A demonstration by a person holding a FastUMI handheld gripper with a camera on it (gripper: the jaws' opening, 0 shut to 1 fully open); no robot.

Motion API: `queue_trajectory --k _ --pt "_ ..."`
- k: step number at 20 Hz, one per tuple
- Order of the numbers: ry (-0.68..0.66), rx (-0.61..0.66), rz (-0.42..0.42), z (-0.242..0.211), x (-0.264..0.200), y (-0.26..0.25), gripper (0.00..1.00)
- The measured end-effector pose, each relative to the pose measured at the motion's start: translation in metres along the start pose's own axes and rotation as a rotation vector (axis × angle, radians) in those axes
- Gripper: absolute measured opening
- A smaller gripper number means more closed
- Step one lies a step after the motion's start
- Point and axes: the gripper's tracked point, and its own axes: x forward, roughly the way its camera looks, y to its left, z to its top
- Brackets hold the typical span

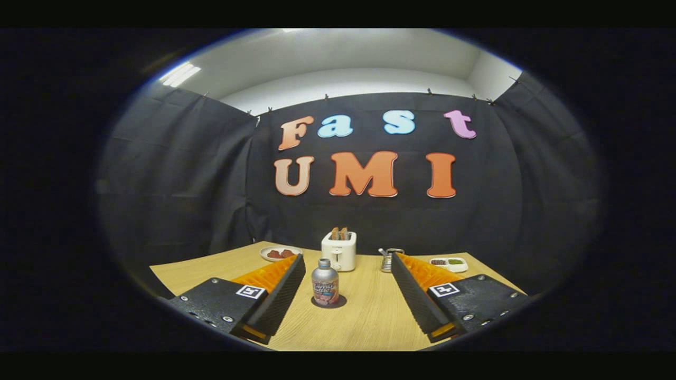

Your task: Take the bottle from table, then pour the juice into the cup, finally place the bottle on the coaster

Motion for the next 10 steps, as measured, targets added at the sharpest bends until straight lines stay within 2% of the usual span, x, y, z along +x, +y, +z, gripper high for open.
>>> queue_trajectory --k 10 --pt "-0.048 -0.010 -0.035 0.013 -0.024 -0.029 0.97"
